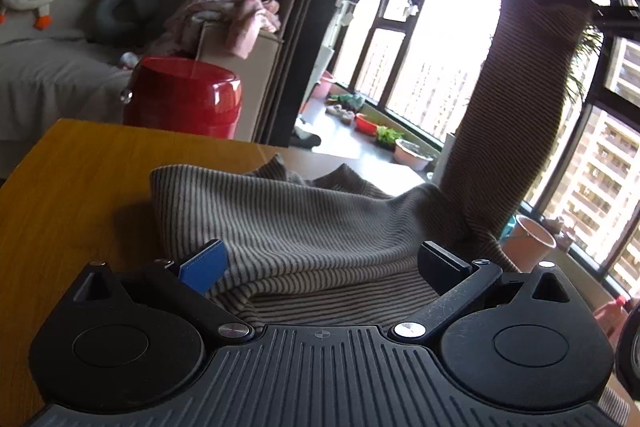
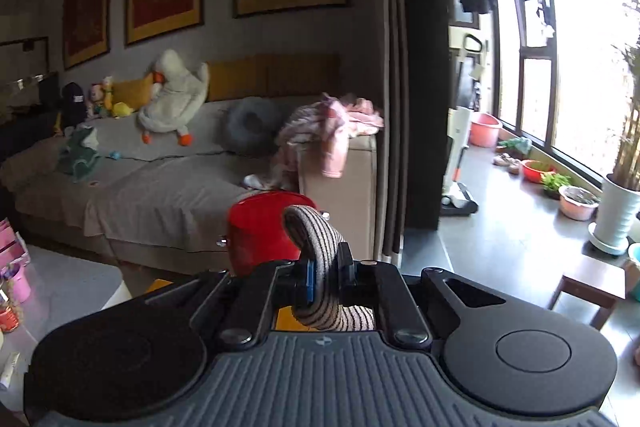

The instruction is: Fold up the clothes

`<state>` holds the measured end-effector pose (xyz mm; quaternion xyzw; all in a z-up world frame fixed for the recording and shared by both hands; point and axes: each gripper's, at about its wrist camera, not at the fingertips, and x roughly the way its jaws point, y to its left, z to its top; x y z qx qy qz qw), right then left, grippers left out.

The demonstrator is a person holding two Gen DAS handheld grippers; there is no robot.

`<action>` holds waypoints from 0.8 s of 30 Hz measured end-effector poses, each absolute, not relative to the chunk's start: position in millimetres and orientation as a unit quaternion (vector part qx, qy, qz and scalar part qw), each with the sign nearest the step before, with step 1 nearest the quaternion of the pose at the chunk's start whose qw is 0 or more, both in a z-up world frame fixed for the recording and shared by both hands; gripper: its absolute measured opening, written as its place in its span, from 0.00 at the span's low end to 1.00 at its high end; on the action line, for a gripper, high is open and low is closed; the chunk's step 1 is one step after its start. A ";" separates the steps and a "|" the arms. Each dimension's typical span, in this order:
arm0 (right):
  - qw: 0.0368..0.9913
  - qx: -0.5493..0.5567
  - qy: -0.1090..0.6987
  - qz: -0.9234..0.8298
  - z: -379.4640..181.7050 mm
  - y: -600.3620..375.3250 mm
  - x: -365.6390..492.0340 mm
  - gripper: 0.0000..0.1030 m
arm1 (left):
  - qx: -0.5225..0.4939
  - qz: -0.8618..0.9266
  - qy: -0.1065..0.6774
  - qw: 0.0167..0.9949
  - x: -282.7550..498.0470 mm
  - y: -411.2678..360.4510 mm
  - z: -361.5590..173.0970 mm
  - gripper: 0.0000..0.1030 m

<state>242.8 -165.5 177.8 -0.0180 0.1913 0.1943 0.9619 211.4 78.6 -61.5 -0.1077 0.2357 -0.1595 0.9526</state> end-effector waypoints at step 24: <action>0.915 -0.051 0.233 0.325 133.1 -46.7 249.7 0.32 | -0.104 -0.166 0.249 0.948 213.8 73.9 -64.9 1.00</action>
